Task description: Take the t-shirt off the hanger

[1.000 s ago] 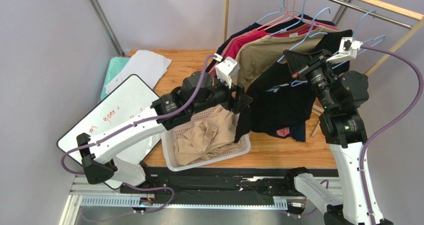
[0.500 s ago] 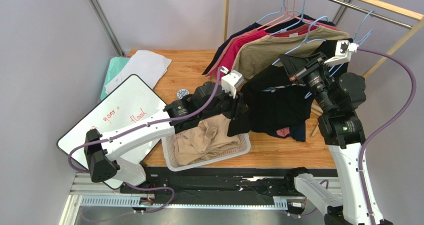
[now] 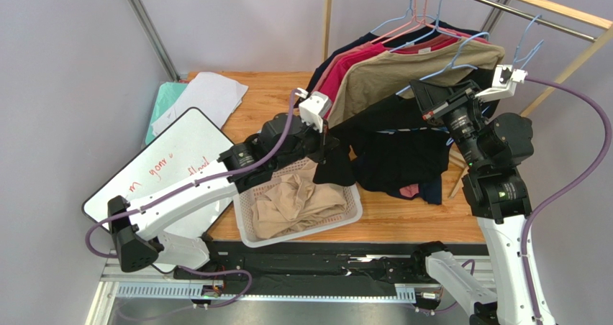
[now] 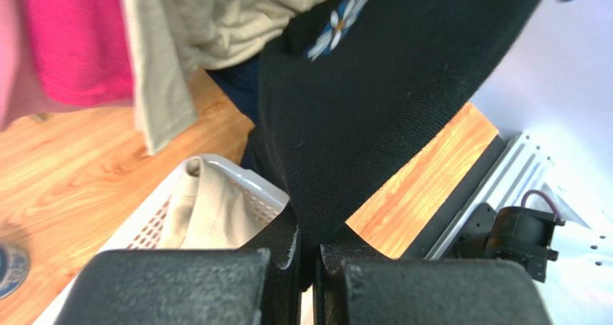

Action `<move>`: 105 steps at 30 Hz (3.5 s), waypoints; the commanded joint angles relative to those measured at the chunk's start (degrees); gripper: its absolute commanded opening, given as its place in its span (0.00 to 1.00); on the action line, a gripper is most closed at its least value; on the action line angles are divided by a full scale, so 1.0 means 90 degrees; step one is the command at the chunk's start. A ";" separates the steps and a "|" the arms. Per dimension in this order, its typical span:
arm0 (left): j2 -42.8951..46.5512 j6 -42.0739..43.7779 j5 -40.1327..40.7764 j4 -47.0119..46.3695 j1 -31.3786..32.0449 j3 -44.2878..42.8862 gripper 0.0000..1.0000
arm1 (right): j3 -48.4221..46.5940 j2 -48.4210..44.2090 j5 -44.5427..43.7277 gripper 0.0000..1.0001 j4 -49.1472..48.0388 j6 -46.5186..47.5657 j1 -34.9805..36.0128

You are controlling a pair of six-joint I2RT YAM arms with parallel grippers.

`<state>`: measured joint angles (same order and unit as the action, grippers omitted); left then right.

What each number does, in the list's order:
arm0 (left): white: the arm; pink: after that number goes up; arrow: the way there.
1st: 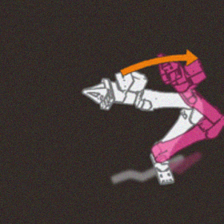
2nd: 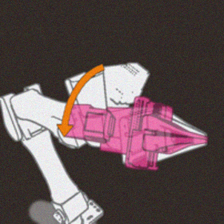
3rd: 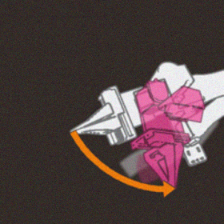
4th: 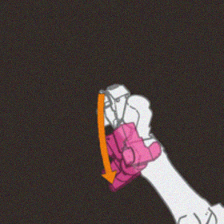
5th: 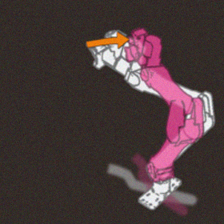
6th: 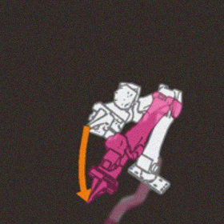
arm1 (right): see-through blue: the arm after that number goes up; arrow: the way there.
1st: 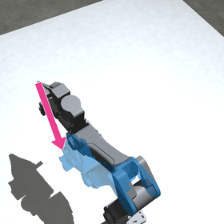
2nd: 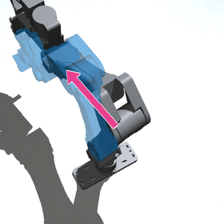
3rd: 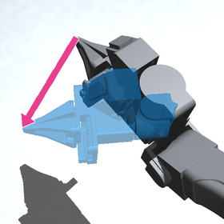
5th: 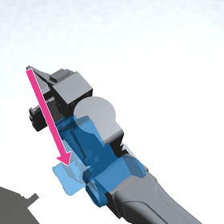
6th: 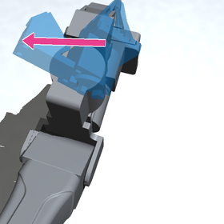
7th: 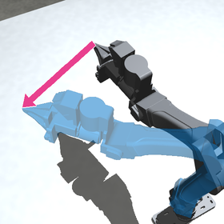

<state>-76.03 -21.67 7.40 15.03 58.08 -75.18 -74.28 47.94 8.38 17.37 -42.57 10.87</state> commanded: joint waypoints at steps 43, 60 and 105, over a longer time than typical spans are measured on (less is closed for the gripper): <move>-0.1219 -0.1762 -0.2150 -0.1474 -0.0878 -0.0670 0.00 | 0.0336 -0.0961 0.1393 0.00 -0.0885 -0.1853 -0.0036; -0.1650 -0.1236 -0.1828 -0.0567 -0.1024 -0.1764 0.00 | -0.0888 -0.1070 0.1003 0.00 -0.0397 -0.1511 -0.0046; -0.1171 0.1969 -0.0040 0.1964 -0.1473 -0.8013 0.00 | 0.0089 -0.1196 0.0788 0.00 -0.0152 -0.0280 -0.0036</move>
<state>-85.73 -2.22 12.47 33.28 44.88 -139.70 -72.03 37.08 15.53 17.04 -47.05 10.70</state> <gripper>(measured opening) 0.017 0.004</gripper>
